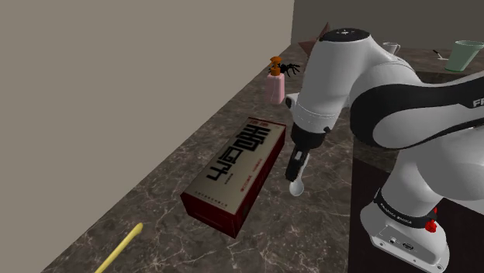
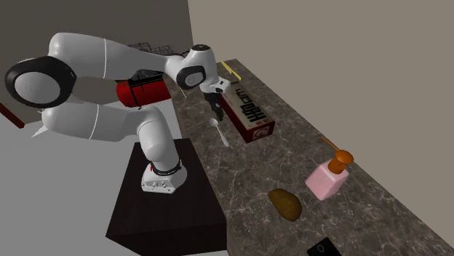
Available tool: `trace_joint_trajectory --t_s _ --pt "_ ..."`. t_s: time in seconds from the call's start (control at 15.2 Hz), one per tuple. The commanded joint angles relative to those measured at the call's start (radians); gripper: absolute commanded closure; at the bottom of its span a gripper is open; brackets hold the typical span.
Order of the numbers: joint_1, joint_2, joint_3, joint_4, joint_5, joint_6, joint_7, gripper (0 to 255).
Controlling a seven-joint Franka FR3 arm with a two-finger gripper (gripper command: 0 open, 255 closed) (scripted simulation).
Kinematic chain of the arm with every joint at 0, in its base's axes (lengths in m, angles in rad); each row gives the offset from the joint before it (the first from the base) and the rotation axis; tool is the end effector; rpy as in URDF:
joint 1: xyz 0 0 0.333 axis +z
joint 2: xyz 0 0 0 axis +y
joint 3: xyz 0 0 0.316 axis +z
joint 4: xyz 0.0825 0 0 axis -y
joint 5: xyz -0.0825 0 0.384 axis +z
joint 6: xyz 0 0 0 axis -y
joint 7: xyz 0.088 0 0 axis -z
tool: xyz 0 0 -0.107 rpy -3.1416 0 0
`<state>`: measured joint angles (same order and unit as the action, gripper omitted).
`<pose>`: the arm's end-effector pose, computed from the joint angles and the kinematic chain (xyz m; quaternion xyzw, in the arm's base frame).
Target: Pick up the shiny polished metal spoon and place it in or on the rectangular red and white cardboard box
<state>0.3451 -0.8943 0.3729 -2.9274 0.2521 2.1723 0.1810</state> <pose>0.2274 0.1829 0.3897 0.9871 0.1436 0.0697 0.0108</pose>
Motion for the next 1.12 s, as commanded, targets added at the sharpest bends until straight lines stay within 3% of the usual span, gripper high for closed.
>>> trace_joint_trajectory --t_s 0.0,0.53,1.06 --pt "0.043 0.024 0.049 -0.03 0.04 0.075 0.033 0" --pt "0.036 0.148 0.089 -0.079 0.066 0.247 0.034 0" --pt "0.036 0.148 0.089 -0.079 0.066 0.247 0.034 0"
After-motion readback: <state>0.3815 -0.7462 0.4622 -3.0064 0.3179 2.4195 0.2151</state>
